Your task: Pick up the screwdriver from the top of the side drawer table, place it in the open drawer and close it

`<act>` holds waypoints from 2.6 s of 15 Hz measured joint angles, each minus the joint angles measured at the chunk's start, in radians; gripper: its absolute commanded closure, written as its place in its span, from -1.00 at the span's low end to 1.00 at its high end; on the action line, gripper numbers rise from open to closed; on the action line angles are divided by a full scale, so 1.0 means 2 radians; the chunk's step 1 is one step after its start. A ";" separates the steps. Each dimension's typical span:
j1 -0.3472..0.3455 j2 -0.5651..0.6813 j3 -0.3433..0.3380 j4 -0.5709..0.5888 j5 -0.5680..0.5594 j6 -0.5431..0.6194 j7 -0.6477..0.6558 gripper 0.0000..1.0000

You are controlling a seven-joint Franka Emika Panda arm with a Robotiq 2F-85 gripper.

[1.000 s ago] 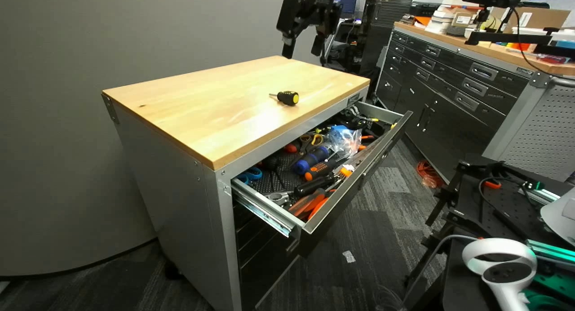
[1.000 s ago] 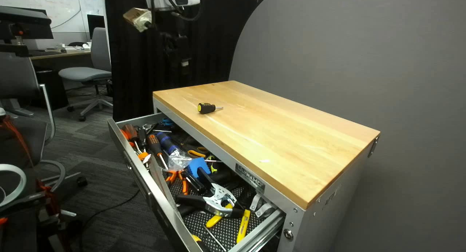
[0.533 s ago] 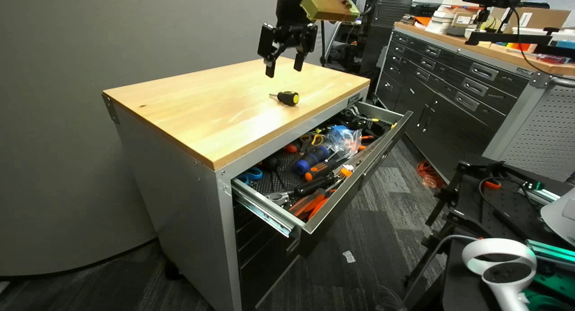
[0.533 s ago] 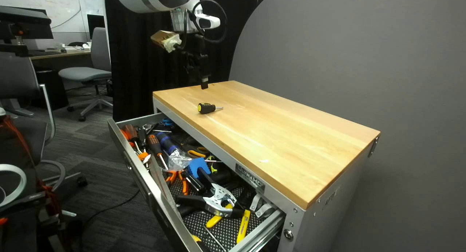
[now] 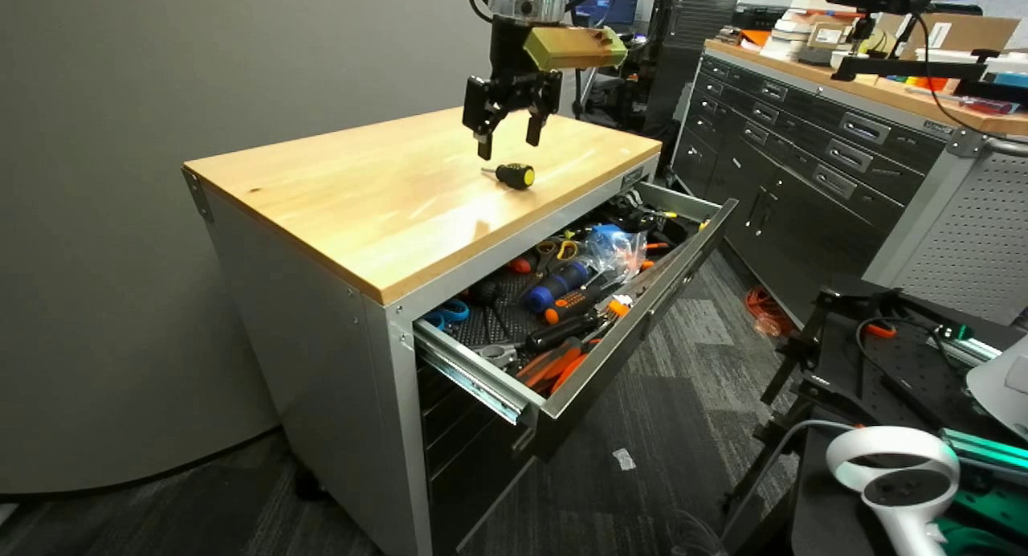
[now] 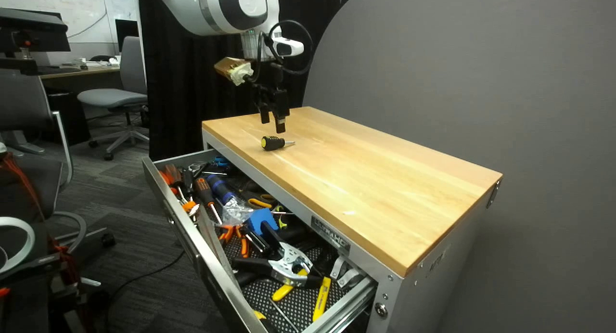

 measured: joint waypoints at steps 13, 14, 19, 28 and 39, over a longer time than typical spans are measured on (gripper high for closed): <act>0.014 0.041 -0.014 0.018 0.003 -0.003 0.043 0.79; 0.015 0.041 -0.015 0.019 0.003 -0.003 0.047 0.76; 0.018 0.034 -0.020 0.011 0.004 -0.011 0.066 0.76; 0.013 -0.117 -0.016 -0.171 0.049 -0.019 0.075 0.77; 0.012 -0.153 0.026 -0.300 0.097 0.078 0.168 -1.00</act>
